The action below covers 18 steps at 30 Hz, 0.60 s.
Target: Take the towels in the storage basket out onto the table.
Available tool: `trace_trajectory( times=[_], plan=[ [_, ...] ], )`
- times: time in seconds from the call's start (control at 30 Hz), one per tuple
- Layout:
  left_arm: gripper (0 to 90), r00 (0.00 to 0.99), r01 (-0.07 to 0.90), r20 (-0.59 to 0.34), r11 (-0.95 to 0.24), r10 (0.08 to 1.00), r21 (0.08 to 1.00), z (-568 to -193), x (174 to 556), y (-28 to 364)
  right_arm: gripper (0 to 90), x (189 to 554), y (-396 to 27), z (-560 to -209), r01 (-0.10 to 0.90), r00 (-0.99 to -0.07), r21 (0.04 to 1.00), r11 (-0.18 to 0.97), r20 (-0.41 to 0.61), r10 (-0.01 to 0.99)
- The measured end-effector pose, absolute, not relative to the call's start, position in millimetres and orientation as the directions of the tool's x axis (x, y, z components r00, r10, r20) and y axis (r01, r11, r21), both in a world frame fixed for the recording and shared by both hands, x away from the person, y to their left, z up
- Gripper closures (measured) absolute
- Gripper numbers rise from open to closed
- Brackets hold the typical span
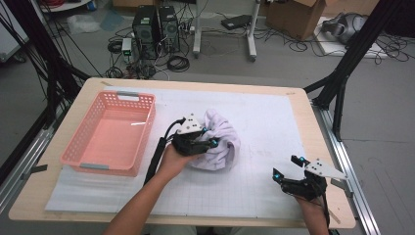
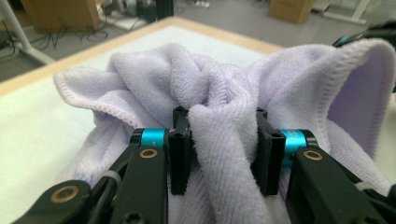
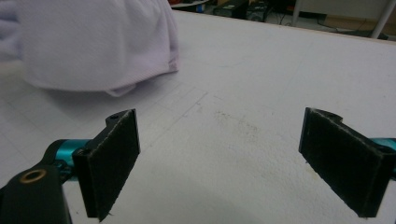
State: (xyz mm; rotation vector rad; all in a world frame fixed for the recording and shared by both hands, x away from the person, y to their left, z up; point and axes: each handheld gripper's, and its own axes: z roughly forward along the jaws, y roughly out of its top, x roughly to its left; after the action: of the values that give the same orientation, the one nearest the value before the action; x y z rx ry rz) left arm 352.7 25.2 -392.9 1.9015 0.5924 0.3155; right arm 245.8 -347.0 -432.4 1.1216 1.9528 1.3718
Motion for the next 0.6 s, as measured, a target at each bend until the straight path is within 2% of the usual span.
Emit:
trace_trajectory(
  times=[0.1, 0.13, 0.17, 0.33, 0.53, 0.6],
  plan=[
    [59.3, 0.827, 0.297, -0.073, -0.323, 0.557, 0.899, -403, 358, 20, 11.0, 246, -347, -433, 0.342, -0.535, 0.927, 0.155, 0.057, 0.843],
    [53.4, 0.821, 0.309, -0.087, -0.311, 0.564, 0.899, -405, 359, 19, 11.0, 246, -348, -433, 0.341, -0.535, 0.927, 0.157, 0.055, 0.843],
    [53.4, 0.814, 0.319, -0.098, -0.300, 0.573, 0.899, -406, 359, 20, 11.1, 246, -348, -433, 0.338, -0.535, 0.928, 0.157, 0.052, 0.844],
    [27.7, 0.770, 0.334, -0.143, -0.202, 0.622, 0.921, -401, 352, 33, 11.0, 245, -350, -433, 0.344, -0.532, 0.926, 0.156, 0.055, 0.845],
    [17.8, 0.739, 0.295, -0.145, -0.122, 0.658, 0.948, -398, 336, 63, 11.1, 244, -348, -433, 0.346, -0.530, 0.925, 0.156, 0.055, 0.846],
    [17.9, 0.736, 0.290, -0.138, -0.124, 0.663, 0.949, -403, 330, 71, 11.0, 245, -347, -433, 0.345, -0.530, 0.925, 0.158, 0.053, 0.846]
  ],
)
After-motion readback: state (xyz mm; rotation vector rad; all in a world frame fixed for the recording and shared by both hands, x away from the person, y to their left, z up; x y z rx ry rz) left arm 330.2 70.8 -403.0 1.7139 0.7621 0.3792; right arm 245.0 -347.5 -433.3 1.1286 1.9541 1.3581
